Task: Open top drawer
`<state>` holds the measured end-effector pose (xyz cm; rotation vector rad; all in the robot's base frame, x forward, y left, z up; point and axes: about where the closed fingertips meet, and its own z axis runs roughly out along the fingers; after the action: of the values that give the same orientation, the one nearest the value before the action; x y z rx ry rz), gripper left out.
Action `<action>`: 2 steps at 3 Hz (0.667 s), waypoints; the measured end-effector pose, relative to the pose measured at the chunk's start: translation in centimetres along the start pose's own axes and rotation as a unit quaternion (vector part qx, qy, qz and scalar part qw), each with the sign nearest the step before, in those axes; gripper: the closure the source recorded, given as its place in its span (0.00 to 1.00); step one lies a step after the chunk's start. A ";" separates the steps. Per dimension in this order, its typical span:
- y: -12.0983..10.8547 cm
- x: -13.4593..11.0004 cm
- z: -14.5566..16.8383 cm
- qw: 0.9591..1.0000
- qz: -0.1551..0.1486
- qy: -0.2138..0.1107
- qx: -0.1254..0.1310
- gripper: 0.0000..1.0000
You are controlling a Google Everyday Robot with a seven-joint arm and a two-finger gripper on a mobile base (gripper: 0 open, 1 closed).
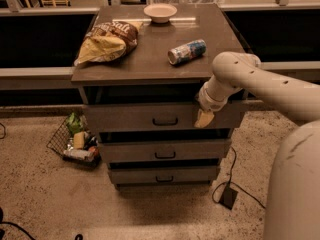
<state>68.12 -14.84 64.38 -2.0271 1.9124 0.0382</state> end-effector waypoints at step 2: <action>3.3 -0.9 -1.4 1.000 -0.005 -0.024 -0.006 0.87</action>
Offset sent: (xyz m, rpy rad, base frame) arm -0.0575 0.0027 0.0183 0.0703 0.0076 0.0354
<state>64.57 -14.45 65.16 -2.0249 1.8780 0.0943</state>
